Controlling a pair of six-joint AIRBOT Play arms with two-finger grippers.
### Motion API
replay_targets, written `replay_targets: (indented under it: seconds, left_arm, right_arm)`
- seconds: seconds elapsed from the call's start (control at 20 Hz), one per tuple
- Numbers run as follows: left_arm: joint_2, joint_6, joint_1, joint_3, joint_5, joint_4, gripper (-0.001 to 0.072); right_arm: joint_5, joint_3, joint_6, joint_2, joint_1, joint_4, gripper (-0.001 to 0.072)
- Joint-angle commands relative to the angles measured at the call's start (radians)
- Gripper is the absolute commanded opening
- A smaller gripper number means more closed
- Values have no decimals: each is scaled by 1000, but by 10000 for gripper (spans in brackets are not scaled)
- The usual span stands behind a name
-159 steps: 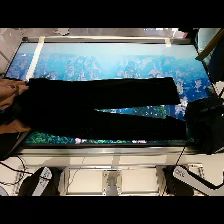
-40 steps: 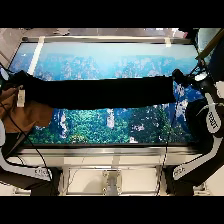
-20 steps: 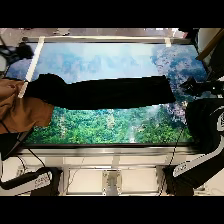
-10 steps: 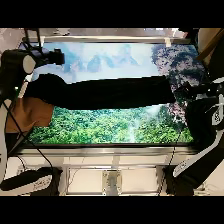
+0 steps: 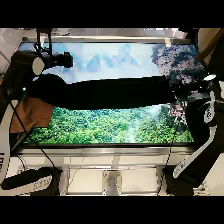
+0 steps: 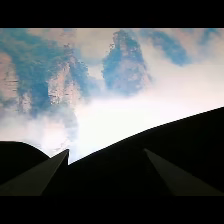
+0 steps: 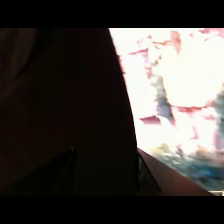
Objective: Fold the clothes and pants, and hang the long-sleeved shirts on hangers.
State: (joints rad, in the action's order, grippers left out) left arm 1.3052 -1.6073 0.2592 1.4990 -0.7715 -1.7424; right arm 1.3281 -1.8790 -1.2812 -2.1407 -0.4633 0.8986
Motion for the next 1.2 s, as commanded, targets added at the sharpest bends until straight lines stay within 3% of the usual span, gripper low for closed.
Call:
replay_targets:
  seconds: [0.0, 0.1, 0.15, 0.2, 0.3, 0.35, 0.5, 0.85, 1.0, 1.15]
  left_arm:
    - [1, 0, 3, 0, 0, 0, 525]
    - [1, 0, 4, 0, 0, 0, 525]
    - [1, 0, 7, 0, 0, 0, 522]
    - [2, 0, 11, 0, 0, 0, 430]
    - [15, 0, 31, 0, 1, 0, 88]
    - [29, 0, 45, 0, 3, 0, 22]
    - [110, 0, 108, 0, 14, 7, 23]
    - [423, -3, 284, 0, 161, 150, 22]
    - [446, -37, 295, 0, 160, 147, 23]
    - [351, -42, 220, 0, 123, 121, 23]
  right_arm:
    - [49, -4, 48, -10, 20, -26, 318]
    - [52, -4, 72, -10, 25, -95, 172]
    - [52, -4, 77, -10, 24, -148, 50]
    - [56, -4, 85, -7, 24, -212, 9]
    - [95, -29, 98, 1, 23, -331, 9]
    - [132, -62, 97, 3, 24, -369, 9]
    - [239, -201, 56, 6, 45, -461, 9]
    - [138, -220, 38, 134, 255, -490, 9]
    - [72, -214, 33, 138, 394, -428, 9]
    - [-51, -167, 32, 137, 566, -284, 9]
